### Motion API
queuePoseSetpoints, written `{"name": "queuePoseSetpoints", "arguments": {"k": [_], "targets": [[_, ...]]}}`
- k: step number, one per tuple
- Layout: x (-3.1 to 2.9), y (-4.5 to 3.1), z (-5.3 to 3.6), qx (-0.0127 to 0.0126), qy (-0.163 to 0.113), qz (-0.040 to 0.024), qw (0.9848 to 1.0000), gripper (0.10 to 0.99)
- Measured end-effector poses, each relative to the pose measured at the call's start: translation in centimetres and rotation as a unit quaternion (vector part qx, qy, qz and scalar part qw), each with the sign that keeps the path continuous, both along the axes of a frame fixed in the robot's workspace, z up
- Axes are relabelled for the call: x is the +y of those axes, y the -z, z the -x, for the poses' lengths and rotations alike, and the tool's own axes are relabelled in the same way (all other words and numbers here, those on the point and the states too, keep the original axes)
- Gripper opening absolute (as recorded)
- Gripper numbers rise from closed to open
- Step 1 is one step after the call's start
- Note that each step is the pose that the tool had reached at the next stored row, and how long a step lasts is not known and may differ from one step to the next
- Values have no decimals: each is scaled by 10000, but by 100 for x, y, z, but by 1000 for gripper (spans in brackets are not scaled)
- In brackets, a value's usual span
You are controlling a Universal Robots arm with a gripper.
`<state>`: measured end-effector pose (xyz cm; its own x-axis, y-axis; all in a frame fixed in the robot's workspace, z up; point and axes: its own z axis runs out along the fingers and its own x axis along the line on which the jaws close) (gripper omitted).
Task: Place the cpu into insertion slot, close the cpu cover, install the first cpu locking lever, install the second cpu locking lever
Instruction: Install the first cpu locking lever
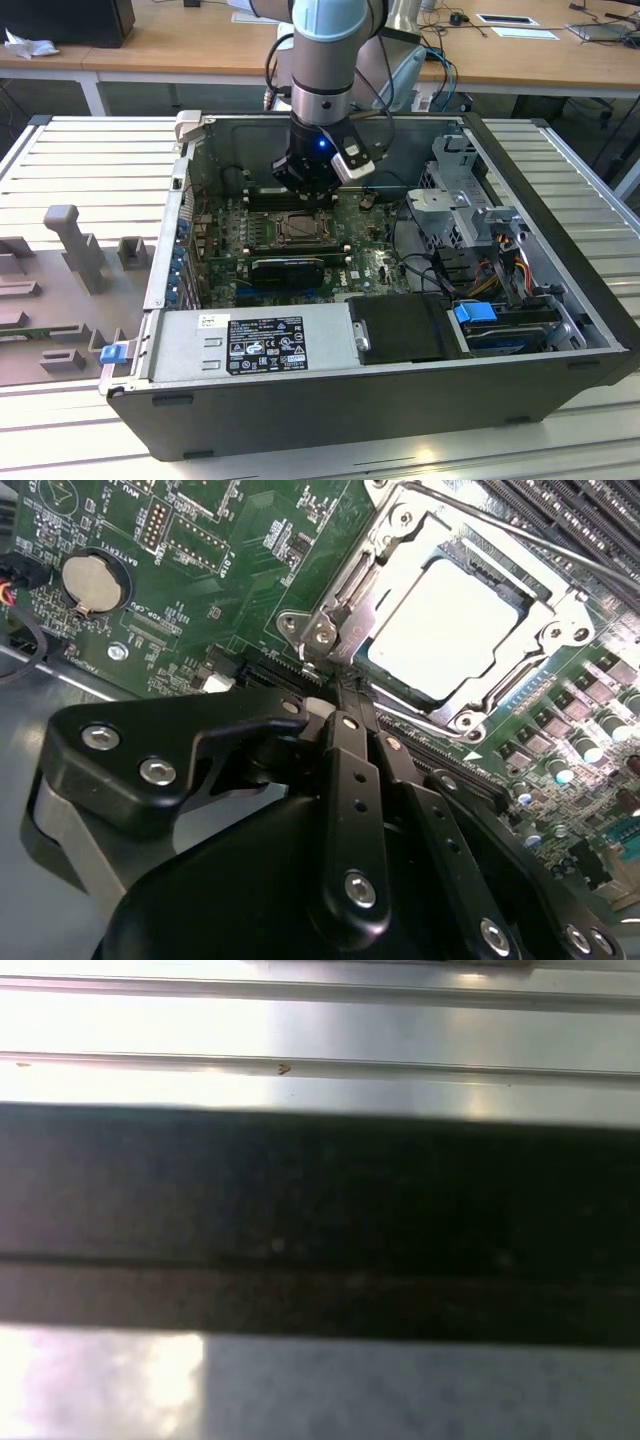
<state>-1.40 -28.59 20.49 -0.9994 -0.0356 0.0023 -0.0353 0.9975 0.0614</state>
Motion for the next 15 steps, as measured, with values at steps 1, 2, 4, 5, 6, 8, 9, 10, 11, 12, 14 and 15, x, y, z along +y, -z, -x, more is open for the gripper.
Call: {"name": "queuePoseSetpoints", "arguments": {"k": [1,2,4,5,6,8,9,10,11,12,14,15], "targets": [[0,2,-1,4,0,8,10000,106],[0,4,-2,6,0,15,10000,106],[-1,9,-4,10,0,28,10000,106],[0,11,-5,11,0,34,10000,106],[0,14,-6,12,0,38,10000,106],[-1,17,-7,15,0,50,10000,106],[0,17,-7,17,0,49,10000,106],[0,17,-7,20,0,48,10000,106],[1,12,-8,22,0,46,10000,106],[1,11,-8,23,0,45,10000,106],[1,11,-9,25,0,53,10000,106],[1,14,-11,25,-1,86,10000,106]]}}
